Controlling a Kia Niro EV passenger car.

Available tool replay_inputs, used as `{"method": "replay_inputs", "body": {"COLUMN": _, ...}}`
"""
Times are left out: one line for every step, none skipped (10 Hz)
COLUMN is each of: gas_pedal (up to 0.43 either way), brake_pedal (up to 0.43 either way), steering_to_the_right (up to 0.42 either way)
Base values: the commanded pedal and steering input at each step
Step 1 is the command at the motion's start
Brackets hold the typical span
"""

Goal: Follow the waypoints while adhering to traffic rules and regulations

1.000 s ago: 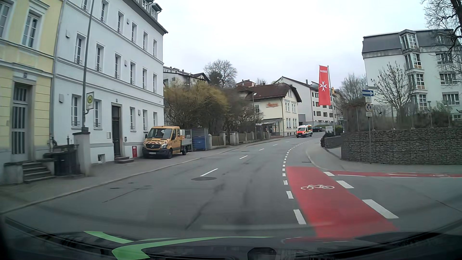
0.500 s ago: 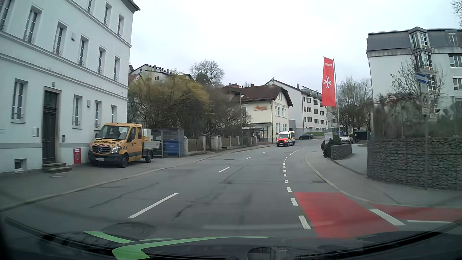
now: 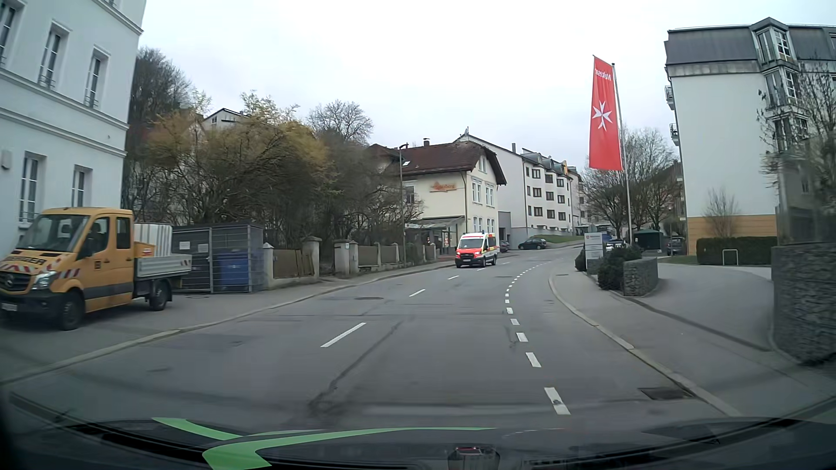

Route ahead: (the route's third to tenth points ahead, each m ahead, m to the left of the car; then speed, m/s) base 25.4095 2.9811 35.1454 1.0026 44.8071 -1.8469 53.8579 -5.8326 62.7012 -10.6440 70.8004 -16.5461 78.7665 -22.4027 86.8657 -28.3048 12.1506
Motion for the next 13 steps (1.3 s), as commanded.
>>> {"method": "replay_inputs", "body": {"gas_pedal": 0.15, "brake_pedal": 0.0, "steering_to_the_right": 0.04}}
{"method": "replay_inputs", "body": {"gas_pedal": 0.15, "brake_pedal": 0.0, "steering_to_the_right": 0.037}}
{"method": "replay_inputs", "body": {"gas_pedal": 0.15, "brake_pedal": 0.0, "steering_to_the_right": 0.036}}
{"method": "replay_inputs", "body": {"gas_pedal": 0.15, "brake_pedal": 0.0, "steering_to_the_right": 0.035}}
{"method": "replay_inputs", "body": {"gas_pedal": 0.157, "brake_pedal": 0.0, "steering_to_the_right": 0.034}}
{"method": "replay_inputs", "body": {"gas_pedal": 0.157, "brake_pedal": 0.0, "steering_to_the_right": 0.034}}
{"method": "replay_inputs", "body": {"gas_pedal": 0.157, "brake_pedal": 0.0, "steering_to_the_right": 0.034}}
{"method": "replay_inputs", "body": {"gas_pedal": 0.157, "brake_pedal": 0.0, "steering_to_the_right": 0.034}}
{"method": "replay_inputs", "body": {"gas_pedal": 0.169, "brake_pedal": 0.0, "steering_to_the_right": 0.034}}
{"method": "replay_inputs", "body": {"gas_pedal": 0.169, "brake_pedal": 0.0, "steering_to_the_right": 0.034}}
{"method": "replay_inputs", "body": {"gas_pedal": 0.169, "brake_pedal": 0.0, "steering_to_the_right": 0.036}}
{"method": "replay_inputs", "body": {"gas_pedal": 0.177, "brake_pedal": 0.0, "steering_to_the_right": 0.034}}
{"method": "replay_inputs", "body": {"gas_pedal": 0.177, "brake_pedal": 0.0, "steering_to_the_right": 0.034}}
